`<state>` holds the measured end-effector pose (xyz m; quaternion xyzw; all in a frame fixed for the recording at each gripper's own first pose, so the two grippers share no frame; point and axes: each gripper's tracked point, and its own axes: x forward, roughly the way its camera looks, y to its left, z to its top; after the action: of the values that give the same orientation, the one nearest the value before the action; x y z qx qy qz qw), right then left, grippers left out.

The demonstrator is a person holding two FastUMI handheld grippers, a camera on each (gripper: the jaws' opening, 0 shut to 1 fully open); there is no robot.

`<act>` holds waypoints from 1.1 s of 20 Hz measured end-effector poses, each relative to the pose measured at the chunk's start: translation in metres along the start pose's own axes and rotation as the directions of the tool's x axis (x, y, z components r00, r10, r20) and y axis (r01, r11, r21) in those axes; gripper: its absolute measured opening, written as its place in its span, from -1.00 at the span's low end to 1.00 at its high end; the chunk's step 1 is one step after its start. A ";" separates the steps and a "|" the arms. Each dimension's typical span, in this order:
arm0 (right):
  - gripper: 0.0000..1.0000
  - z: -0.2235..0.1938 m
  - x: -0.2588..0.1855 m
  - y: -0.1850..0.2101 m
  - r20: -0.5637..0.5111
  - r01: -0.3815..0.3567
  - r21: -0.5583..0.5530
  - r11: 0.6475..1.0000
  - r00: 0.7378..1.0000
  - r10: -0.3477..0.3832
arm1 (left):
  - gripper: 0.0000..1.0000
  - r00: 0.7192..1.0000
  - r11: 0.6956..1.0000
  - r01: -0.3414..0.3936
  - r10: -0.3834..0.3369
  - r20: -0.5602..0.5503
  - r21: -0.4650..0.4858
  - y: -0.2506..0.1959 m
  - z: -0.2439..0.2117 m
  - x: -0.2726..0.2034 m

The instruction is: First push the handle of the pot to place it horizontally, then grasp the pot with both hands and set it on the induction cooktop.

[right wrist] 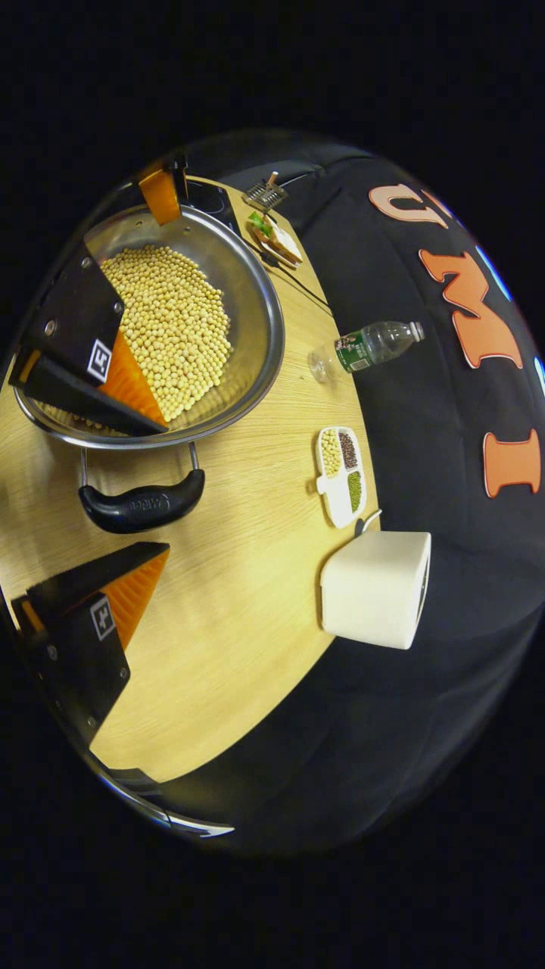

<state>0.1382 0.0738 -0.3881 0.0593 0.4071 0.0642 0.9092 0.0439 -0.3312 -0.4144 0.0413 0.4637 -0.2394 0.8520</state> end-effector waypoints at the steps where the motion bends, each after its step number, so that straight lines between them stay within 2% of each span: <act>1: 0.58 -0.001 0.001 0.003 -0.006 -0.013 0.022 1.000 1.000 0.013 | 0.90 1.000 1.000 -0.008 0.008 0.006 0.025 -0.001 0.001 0.004; 2: 0.31 0.000 0.002 0.003 -0.001 -0.019 0.032 0.999 1.000 0.019 | 0.84 0.999 0.998 -0.033 0.033 0.015 0.054 0.001 0.002 0.005; 4: 0.28 -0.002 0.001 0.003 -0.004 -0.025 0.031 0.999 1.000 0.026 | 0.72 0.993 0.984 -0.120 0.117 0.030 0.130 0.010 -0.003 0.007; 5: 0.25 -0.002 0.000 0.003 -0.007 -0.027 0.039 0.999 1.000 0.027 | 0.45 0.990 0.976 -0.139 0.134 0.039 0.170 0.012 -0.002 0.009; 6: 0.19 -0.001 -0.002 0.004 -0.008 -0.032 0.048 0.998 0.999 0.032 | 0.43 0.989 0.975 -0.146 0.142 0.037 0.169 0.012 0.000 0.009; 8: 0.10 -0.001 -0.003 0.005 -0.007 -0.045 0.082 0.996 0.999 0.045 | 0.28 0.991 0.987 -0.132 0.130 0.020 0.088 0.007 -0.001 0.010; 9: 0.06 -0.003 -0.004 0.007 -0.008 -0.047 0.093 0.994 0.999 0.048 | 0.17 0.992 0.989 -0.124 0.124 0.007 0.080 0.010 -0.002 0.010; 10: -0.07 -0.003 -0.006 0.006 -0.005 -0.046 0.098 0.994 0.999 0.046 | 0.12 0.992 0.988 -0.125 0.126 -0.004 0.087 0.009 0.000 0.008; 15: -0.01 0.001 -0.014 0.005 -0.002 -0.036 0.109 0.993 0.999 0.037 | 0.00 0.993 0.994 -0.109 0.110 -0.046 0.018 0.007 -0.002 0.006; 22: -0.02 0.013 -0.032 0.010 0.009 -0.038 0.125 0.991 0.999 0.037 | -0.04 0.994 0.995 -0.096 0.096 -0.053 0.006 0.007 0.012 -0.010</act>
<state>0.1265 0.0772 -0.3547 0.1238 0.4061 0.0553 0.9037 0.0518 -0.3245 -0.4011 0.0713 0.4832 -0.1980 0.8499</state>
